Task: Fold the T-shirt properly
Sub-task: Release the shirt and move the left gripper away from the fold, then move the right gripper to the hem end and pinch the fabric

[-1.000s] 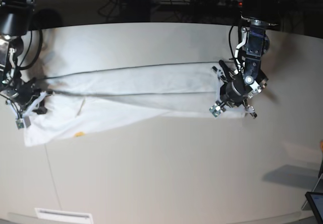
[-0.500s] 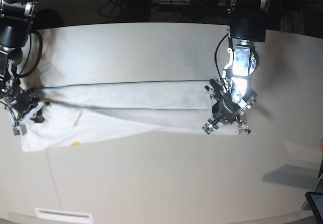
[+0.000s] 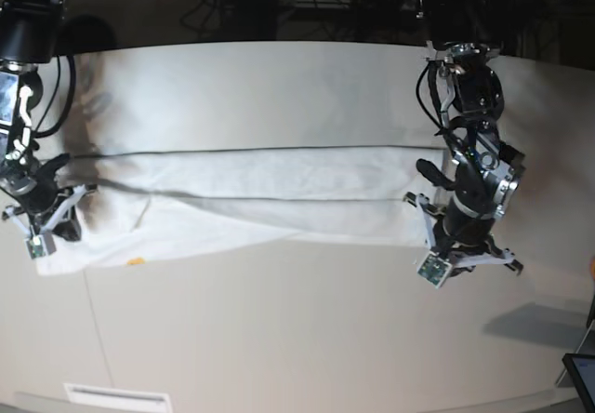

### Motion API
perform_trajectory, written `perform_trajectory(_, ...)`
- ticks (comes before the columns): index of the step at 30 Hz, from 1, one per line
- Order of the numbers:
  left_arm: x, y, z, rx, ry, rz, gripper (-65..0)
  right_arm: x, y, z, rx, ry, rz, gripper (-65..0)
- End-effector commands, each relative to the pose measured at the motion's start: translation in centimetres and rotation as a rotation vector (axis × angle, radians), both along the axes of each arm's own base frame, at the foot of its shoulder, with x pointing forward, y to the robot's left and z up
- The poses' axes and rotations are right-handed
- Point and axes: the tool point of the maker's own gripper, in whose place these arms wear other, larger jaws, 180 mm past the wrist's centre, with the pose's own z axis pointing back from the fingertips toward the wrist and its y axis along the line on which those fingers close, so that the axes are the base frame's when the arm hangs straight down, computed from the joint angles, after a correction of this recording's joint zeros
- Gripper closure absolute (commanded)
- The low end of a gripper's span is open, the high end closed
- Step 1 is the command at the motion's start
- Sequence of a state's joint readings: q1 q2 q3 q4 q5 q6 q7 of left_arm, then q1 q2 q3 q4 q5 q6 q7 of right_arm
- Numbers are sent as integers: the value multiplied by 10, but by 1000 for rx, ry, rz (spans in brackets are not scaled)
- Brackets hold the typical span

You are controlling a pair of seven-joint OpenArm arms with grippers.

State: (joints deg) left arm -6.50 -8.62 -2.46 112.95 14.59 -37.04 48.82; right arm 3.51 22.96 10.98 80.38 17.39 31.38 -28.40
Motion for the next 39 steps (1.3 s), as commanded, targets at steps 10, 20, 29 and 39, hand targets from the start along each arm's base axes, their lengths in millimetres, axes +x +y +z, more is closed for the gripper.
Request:
perform_trajectory(10, -103, 109, -51, 62, 174, 295, 0, -33, 130, 27, -272, -46, 426, -64)
perform_trajectory(20, -205, 154, -92, 121, 400, 434, 0, -34, 217, 17, -625, -93, 580, -290)
perform_trajectory(29, -232, 155, -103, 109, 455, 469, 0, -24, 260, -2, -595, -37, 705, -331)
perform_trajectory(39, -234, 151, -108, 93, 461, 470, 0, -11, 280, -9, -576, 7, 761, -331)
